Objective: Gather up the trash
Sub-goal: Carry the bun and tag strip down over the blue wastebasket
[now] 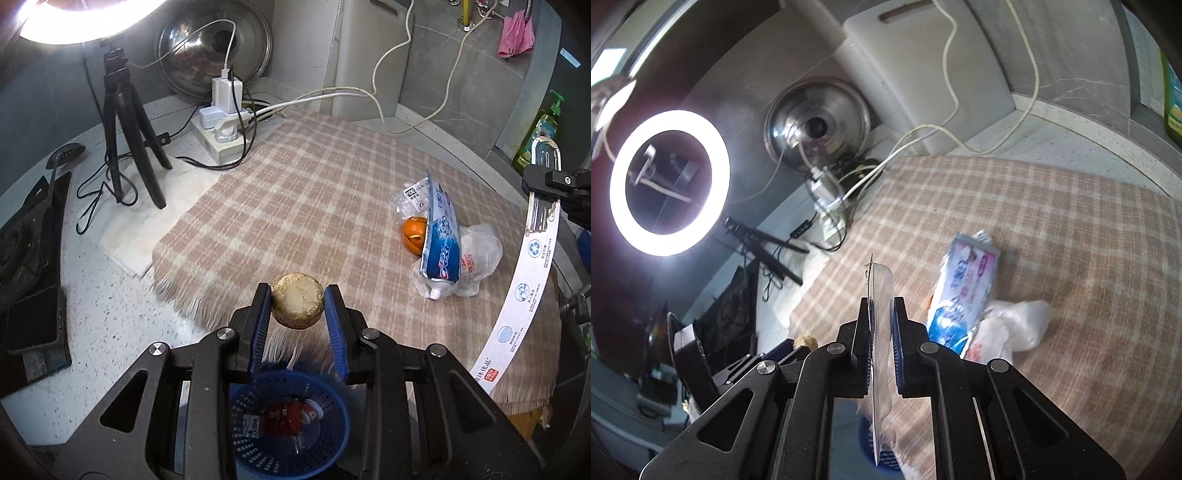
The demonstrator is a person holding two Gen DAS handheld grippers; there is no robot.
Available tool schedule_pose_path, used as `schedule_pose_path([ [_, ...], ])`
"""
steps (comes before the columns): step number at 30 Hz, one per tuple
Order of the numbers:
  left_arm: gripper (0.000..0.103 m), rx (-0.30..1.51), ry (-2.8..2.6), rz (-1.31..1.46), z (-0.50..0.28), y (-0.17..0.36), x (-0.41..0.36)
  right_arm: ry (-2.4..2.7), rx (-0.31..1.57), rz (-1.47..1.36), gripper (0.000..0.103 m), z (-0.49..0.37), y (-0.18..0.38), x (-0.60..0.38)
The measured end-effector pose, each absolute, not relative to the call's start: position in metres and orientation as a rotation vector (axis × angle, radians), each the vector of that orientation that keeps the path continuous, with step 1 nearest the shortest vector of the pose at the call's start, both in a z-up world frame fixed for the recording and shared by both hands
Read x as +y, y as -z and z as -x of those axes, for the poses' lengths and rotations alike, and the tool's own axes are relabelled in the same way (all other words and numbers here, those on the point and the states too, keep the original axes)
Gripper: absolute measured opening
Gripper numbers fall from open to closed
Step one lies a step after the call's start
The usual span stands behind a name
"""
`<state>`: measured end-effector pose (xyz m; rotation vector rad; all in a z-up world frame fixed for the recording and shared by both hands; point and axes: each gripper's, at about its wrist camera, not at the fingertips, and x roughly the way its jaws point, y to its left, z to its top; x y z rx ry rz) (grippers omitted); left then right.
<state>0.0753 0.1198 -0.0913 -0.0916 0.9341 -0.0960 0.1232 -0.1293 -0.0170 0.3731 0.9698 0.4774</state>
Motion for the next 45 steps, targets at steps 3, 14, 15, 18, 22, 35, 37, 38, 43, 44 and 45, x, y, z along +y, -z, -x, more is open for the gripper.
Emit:
schedule_pose_path([
  [3,0.029,0.946,0.081,0.101,-0.058,0.097,0.13,-0.504,0.982,-0.337,0.008,-0.109,0.02,-0.111],
  [14,0.029,1.006,0.037,0.145,-0.007,0.122,0.157,-0.562,1.043,-0.231,0.008,-0.064,0.046,-0.055],
  [15,0.029,1.012,0.035,0.149,-0.004,0.125,0.159,-0.565,1.049,-0.212,0.008,-0.06,0.05,-0.048],
  [18,0.029,1.03,0.031,0.158,0.003,0.135,0.161,-0.571,1.06,-0.164,0.008,-0.049,0.059,-0.035],
  [22,0.029,1.051,0.026,0.176,0.013,0.148,0.164,-0.568,1.083,-0.125,0.008,-0.037,0.075,-0.022],
  [35,0.03,1.129,0.015,0.213,0.028,0.19,0.171,-0.543,1.112,0.009,0.008,-0.015,0.114,0.012],
  [37,0.029,1.14,0.014,0.217,0.028,0.196,0.173,-0.538,1.113,0.025,0.008,-0.013,0.118,0.016],
  [38,0.029,1.145,0.014,0.217,0.028,0.198,0.173,-0.537,1.112,0.035,0.008,-0.013,0.12,0.018],
  [43,0.03,1.159,0.013,0.211,0.028,0.208,0.174,-0.53,1.11,0.068,0.008,-0.012,0.126,0.027],
  [44,0.03,1.16,0.014,0.209,0.028,0.209,0.174,-0.529,1.11,0.072,0.008,-0.011,0.127,0.028],
  [45,0.03,1.161,0.013,0.206,0.028,0.21,0.174,-0.528,1.108,0.075,0.008,-0.011,0.128,0.029],
])
